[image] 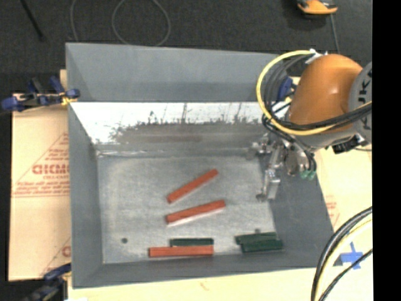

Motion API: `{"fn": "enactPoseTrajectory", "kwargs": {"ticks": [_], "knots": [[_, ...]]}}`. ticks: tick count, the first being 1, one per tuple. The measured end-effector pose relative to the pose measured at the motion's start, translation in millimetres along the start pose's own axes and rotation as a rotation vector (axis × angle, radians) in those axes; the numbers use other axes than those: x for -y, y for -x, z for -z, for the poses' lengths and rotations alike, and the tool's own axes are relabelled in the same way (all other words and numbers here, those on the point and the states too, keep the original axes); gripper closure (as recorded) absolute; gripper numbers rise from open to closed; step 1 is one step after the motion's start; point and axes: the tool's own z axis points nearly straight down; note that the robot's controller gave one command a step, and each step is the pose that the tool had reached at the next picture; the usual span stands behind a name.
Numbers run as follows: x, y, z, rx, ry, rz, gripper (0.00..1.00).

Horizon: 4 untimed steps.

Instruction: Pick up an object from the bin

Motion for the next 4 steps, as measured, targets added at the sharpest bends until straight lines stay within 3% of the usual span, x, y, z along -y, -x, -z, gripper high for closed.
{"fn": "enactPoseTrajectory", "kwargs": {"ticks": [1, 2, 3, 4], "knots": [[-43, 25.4, -114, -0.007, 0.003, 0.089, 0.0], [-100, -29.8, -116, -0.005, 0.004, 0.182, 0.0], [-97, -28.0, -115, -0.001, 0.003, 0.18, 1.0], [-131, -29.9, 25, 0.008, 0.002, 0.225, 1.0]]}}
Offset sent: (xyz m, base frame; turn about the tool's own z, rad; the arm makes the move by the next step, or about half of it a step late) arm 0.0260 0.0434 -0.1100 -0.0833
